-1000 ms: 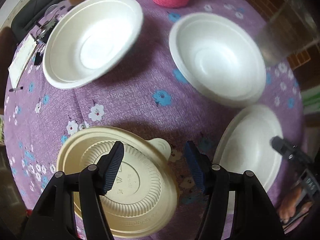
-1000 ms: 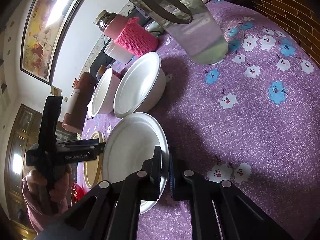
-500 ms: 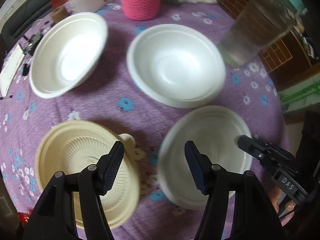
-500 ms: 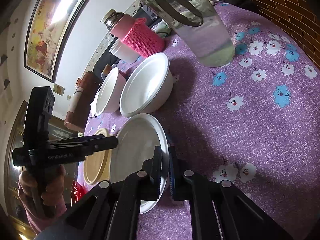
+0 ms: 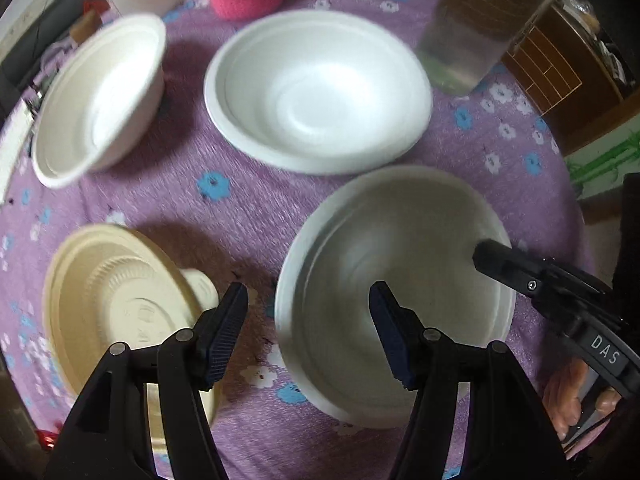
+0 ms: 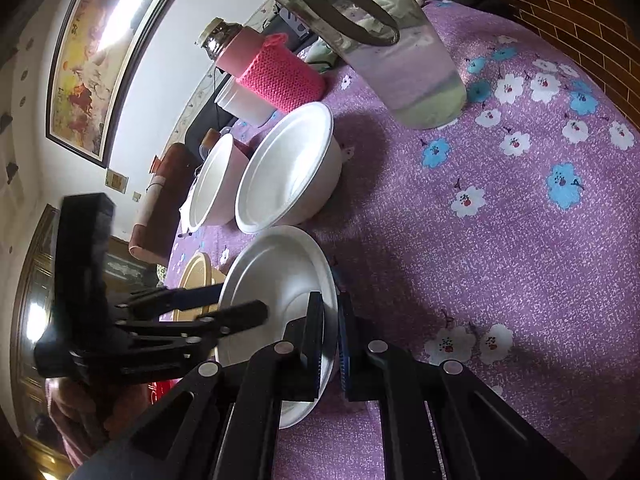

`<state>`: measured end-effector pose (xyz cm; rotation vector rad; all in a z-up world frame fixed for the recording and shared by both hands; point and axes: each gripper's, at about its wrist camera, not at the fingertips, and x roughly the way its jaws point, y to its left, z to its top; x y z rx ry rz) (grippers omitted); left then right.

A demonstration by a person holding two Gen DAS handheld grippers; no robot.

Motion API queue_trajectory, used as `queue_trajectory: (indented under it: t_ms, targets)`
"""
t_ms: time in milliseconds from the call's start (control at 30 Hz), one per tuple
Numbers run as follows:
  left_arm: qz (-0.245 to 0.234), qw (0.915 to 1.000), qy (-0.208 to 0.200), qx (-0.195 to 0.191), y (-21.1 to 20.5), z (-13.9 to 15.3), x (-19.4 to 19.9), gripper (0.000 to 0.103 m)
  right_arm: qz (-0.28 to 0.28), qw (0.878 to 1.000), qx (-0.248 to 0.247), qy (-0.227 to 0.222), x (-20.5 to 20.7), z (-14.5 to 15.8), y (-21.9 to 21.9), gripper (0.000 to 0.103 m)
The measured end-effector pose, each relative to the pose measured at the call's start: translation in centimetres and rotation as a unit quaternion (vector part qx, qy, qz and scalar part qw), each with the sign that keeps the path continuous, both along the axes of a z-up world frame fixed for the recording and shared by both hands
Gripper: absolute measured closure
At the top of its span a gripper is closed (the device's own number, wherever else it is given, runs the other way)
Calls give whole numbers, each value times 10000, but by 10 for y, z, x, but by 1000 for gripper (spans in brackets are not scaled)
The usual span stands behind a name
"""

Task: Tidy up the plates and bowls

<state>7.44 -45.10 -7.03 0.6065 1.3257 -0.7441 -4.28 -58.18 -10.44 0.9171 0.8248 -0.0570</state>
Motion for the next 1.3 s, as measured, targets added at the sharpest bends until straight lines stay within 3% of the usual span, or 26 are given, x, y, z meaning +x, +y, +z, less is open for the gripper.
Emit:
queue_trajectory:
  t_ms: [133,533,567,633,767,900,1067,1300]
  targets:
    - [39,9997,141,-197,9,-3,-6,43,2,10000,24,41,1,-2,0,95]
    - [859,9911,405,-932,66,8,-13,47,125,9995,302,30,-1,-1,-1,84]
    - [939,9899,435,-966,71,6,-10,51,135,9995,275,19,-1,0,0,84]
    - [1028,9877,582,-1022,78,2,-11,75,114,9997,237,0,-1,2,1,85]
    - [1149,9869,627,-939,71,-2,-11,89,116,9999,7,34,-1,5,6,88]
    - [1226,9841,641,-1116,76,2,-12,91,11,9998,-196,104,0,4,8,94]
    - [1339,9815,617,-1220,91,6,-14,91,57,9993,-363,76,2,4,13,95]
    - [1176,9824,717,-1260,99,7,-40,92,-6,9999,-123,47,-18,-2,20,96]
